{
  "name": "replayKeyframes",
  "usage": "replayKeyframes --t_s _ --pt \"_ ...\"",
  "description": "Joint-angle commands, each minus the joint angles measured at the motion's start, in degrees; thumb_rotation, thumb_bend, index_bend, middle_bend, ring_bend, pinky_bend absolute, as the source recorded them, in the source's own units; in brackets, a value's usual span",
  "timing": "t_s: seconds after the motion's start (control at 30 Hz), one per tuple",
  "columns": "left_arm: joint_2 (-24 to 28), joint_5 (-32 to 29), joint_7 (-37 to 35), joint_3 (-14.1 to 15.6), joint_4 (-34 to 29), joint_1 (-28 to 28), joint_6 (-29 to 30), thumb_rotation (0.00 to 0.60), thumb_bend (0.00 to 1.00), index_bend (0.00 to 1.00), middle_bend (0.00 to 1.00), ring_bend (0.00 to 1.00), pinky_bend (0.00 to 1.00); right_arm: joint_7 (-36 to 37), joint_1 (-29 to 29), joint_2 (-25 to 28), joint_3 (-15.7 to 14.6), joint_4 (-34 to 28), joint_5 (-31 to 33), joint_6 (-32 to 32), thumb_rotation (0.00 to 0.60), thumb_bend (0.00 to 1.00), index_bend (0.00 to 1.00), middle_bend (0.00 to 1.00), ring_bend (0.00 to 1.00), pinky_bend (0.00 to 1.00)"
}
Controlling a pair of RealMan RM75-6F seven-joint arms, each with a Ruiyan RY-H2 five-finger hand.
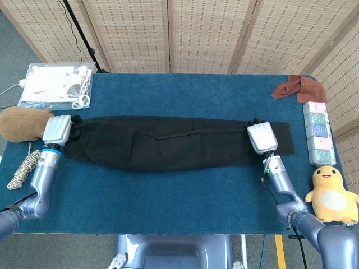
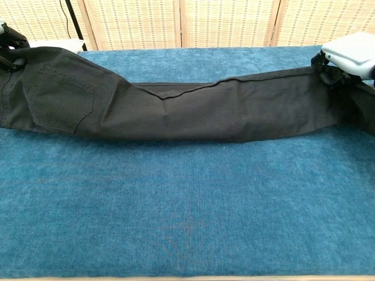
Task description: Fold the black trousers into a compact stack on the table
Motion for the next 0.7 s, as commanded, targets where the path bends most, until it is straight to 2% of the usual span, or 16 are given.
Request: replayKeyframes --t_s 0.03,0.37,0.7 --pt "-0.7 0.5 -2.3 -0.2 1.3 0.5 0.8 0.6 0.5 0.64 0.56 0.56 0.51 0.4 1.2 -0.7 0.1 1.8 0.9 -1.7 0.6 0.64 0.66 0.44 0.33 0.51" --pt "-4.7 2.7 -8.0 -1.5 7.7 -0.2 3.4 0.6 0.49 0.64 0.56 0.56 0.51 1.3 5.2 -4.1 -0.3 9.8 2.0 -6.4 0.6 0.64 0.66 0.44 0.33 0.51" --pt "-6.6 2.8 -9.1 -1.7 10.6 -0.7 3.4 0.6 0.49 0.64 0.56 0.56 0.51 1.5 8.0 -6.1 -1.7 15.0 1.5 -9.1 0.6 0.64 0.65 0.44 0.33 0.51"
